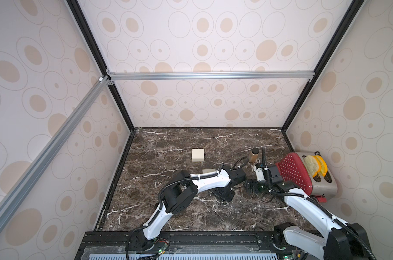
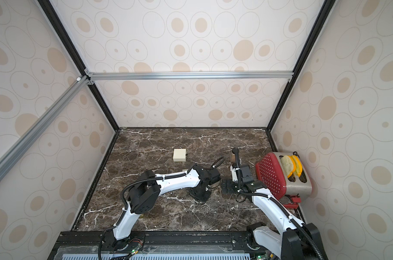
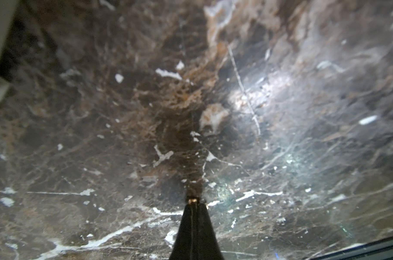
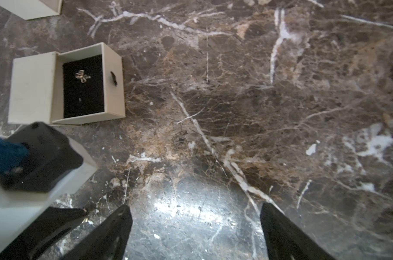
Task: Place the earrings into the drawer-style jewelry box
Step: Pick up the earring from the center of the board.
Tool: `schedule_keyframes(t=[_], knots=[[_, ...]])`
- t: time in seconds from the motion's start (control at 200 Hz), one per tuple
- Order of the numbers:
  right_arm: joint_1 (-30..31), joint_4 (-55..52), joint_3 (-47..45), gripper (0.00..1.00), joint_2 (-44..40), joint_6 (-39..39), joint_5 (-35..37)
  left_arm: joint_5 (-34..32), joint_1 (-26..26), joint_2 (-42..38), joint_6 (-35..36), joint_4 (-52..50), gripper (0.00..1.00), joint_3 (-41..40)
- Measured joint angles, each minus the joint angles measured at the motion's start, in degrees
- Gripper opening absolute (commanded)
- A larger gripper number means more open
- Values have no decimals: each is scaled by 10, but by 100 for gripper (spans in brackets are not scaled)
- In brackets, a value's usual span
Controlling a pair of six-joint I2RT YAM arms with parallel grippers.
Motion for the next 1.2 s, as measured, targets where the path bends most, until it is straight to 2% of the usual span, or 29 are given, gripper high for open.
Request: schedule_keyframes(t=[0.07, 0.165, 0.265, 0.361, 0.491, 0.611, 0.801, 0.986, 1.016, 1.122, 1.197], knots=[[5, 33, 0, 88, -1, -16, -24, 38, 25, -20, -15, 22, 0, -21], [37, 120, -17, 88, -14, -48, -41, 106, 86, -66, -54, 67, 0, -60], [88, 268, -75, 85, -31, -91, -68, 193, 160, -121, -123, 157, 0, -109], [101, 399, -129, 84, -14, -133, -102, 266, 221, -151, -196, 246, 0, -148], [102, 509, -137, 78, 52, -183, -151, 350, 251, -155, -285, 349, 0, -188], [103, 638, -138, 68, 134, -207, -192, 416, 264, -155, -342, 410, 0, -216], [102, 828, -139, 68, 254, -211, -241, 492, 291, -155, -371, 458, 0, -220], [87, 945, -139, 65, 296, -195, -276, 539, 317, -155, -335, 445, 0, -220], [86, 954, -138, 62, 297, -192, -280, 544, 320, -155, -330, 442, 0, -220], [84, 978, -128, 41, 303, -181, -289, 557, 323, -155, -317, 439, 0, -220], [84, 987, -119, 39, 309, -169, -295, 563, 324, -155, -312, 440, 0, -220]])
